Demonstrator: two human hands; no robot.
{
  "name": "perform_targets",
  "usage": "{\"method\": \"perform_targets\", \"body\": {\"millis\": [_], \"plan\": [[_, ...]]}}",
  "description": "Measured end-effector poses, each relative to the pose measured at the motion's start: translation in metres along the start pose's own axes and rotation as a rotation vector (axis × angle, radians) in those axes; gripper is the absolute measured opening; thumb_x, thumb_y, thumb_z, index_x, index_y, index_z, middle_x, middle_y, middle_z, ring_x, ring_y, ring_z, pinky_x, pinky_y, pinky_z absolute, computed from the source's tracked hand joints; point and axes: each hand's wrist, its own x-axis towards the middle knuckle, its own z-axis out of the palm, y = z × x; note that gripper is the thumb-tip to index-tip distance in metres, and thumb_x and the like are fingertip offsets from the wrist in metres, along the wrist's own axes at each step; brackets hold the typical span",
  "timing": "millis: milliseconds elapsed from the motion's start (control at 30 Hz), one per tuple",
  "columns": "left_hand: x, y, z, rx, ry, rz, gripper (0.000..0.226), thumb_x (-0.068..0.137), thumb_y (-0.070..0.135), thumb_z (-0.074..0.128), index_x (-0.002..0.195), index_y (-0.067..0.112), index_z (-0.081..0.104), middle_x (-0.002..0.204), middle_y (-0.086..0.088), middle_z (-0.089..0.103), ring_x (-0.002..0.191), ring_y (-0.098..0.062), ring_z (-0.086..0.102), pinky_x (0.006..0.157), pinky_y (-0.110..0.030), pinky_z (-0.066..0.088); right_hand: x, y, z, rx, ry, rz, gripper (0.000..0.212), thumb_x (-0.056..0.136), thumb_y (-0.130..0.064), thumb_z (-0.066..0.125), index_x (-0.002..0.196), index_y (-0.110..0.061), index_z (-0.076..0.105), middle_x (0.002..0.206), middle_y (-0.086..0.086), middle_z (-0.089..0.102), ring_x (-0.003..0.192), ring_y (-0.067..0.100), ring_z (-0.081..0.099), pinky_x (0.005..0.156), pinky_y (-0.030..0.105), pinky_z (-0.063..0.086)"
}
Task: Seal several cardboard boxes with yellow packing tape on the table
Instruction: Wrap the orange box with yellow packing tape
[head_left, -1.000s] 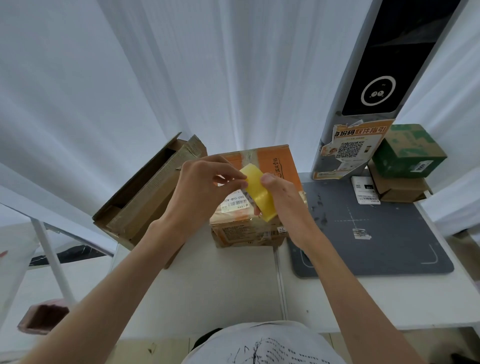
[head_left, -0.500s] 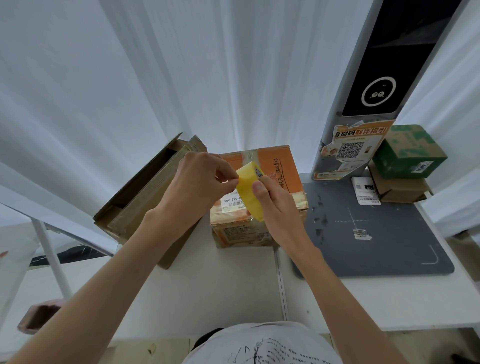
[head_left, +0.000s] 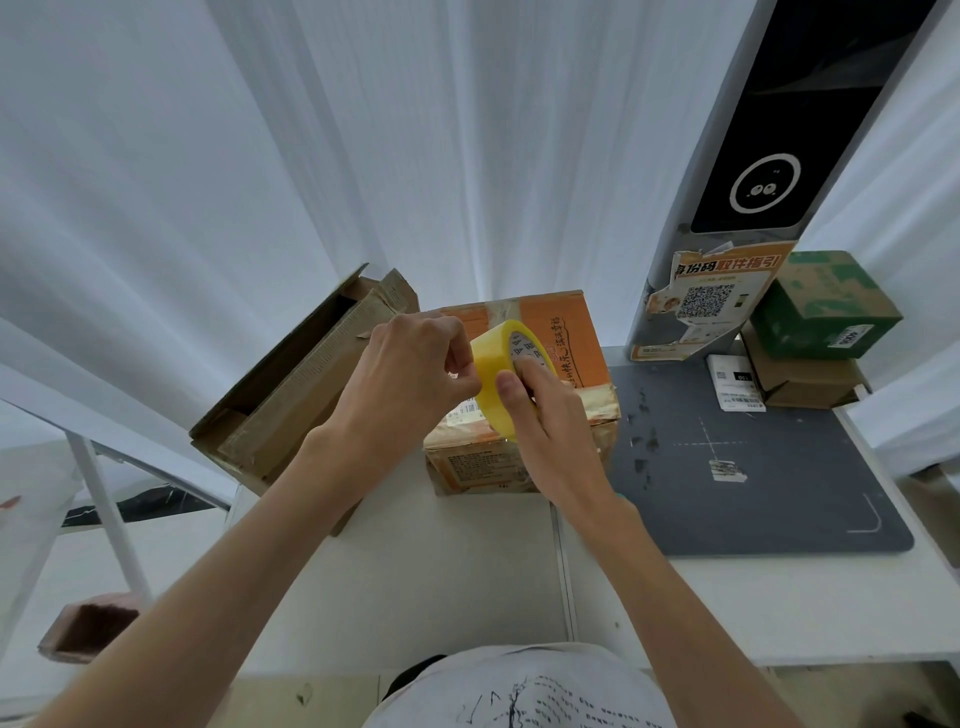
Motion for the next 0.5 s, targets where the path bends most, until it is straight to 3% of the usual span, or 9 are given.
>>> {"method": "perform_targets", "body": {"millis": [333,400,500], "plan": [[0.005,-0.011,-0.005,0.001,-0.144,0.113,0.016,0.080,0.015,0.077,0.078,0.016,0.062,0.075,0.014,0.053,0.068,-0.007,0.055,0.064,-0.016,0.043,-0.004,-0.003,0.001,0.040,-0.038,0.011,0.047,0.102,-0.052,0.033,0.087,-0.012,0.053,0.074,-0.005,0.050,0.066,0.010,0.046,0.070,0.029,0.036],[0.008,-0.012,-0.010,0.021,-0.179,0.144,0.015,0.082,0.016,0.076,0.080,0.017,0.061,0.076,0.014,0.052,0.069,-0.006,0.054,0.064,-0.020,0.046,-0.003,-0.006,0.000,0.046,-0.044,0.006,0.045,0.103,-0.051,0.033,0.088,-0.013,0.053,0.074,-0.006,0.049,0.065,0.010,0.047,0.067,0.028,0.036],[0.011,-0.015,-0.014,-0.019,-0.164,0.149,0.015,0.082,0.017,0.074,0.081,0.018,0.059,0.078,0.012,0.054,0.071,-0.009,0.055,0.066,-0.028,0.051,0.000,-0.010,-0.003,0.093,-0.044,0.010,0.043,0.105,-0.043,0.037,0.092,-0.006,0.056,0.076,0.005,0.052,0.065,0.017,0.049,0.058,0.026,0.041]]}}
